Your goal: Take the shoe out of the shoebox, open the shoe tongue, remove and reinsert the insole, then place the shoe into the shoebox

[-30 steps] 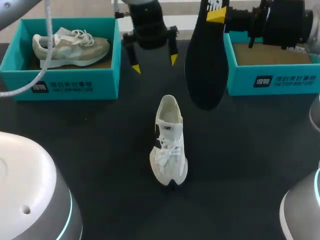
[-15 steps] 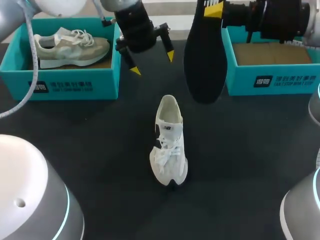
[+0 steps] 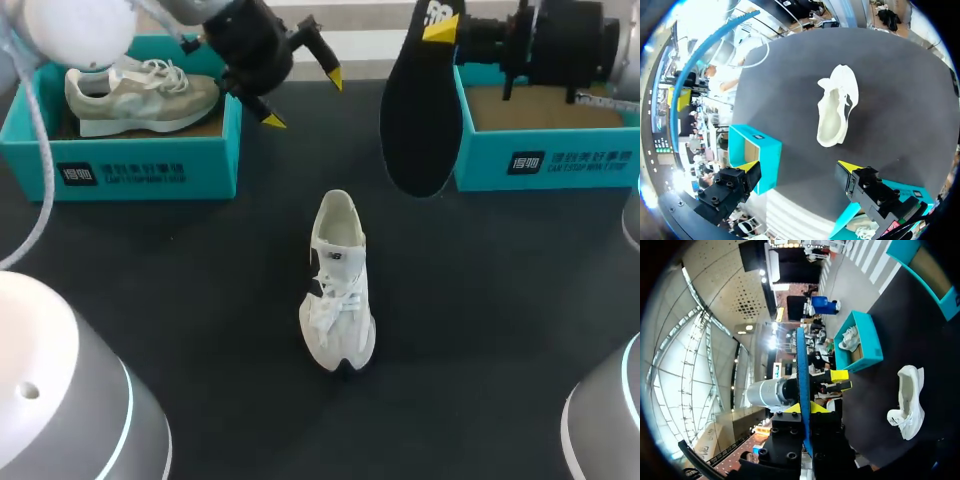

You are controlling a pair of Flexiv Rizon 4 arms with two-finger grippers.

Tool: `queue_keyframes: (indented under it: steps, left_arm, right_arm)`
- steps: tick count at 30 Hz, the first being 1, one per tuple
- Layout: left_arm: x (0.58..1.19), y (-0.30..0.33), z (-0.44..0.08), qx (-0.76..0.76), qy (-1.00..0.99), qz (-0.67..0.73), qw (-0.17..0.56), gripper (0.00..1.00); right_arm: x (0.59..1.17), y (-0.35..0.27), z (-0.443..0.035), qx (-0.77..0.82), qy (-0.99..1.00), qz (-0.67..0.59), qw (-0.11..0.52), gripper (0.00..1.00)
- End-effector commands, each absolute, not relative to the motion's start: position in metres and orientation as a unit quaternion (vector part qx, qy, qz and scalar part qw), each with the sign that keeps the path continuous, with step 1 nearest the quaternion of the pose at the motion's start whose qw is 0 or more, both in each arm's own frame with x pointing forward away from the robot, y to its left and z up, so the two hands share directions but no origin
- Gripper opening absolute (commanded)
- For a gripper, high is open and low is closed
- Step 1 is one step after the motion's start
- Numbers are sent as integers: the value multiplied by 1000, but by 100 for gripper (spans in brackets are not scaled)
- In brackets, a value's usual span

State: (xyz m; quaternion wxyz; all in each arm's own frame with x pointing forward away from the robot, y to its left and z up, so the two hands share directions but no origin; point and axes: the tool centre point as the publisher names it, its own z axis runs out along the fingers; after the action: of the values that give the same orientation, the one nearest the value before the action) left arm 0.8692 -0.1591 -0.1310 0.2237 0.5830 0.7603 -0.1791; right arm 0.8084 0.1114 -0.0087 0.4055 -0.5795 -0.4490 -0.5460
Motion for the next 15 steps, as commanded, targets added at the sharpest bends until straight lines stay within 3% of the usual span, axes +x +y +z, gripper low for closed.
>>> queue_keyframes:
  steps: [1,15]
  left_arm:
    - [859,-147,-125,540,690,-301,376,100]
    - [838,-167,-60,530,553,-425,482,100]
  right_arm:
    - [833,122,-13,-587,-477,-499,423,0]
    - [833,122,-13,-587,-477,-499,423,0]
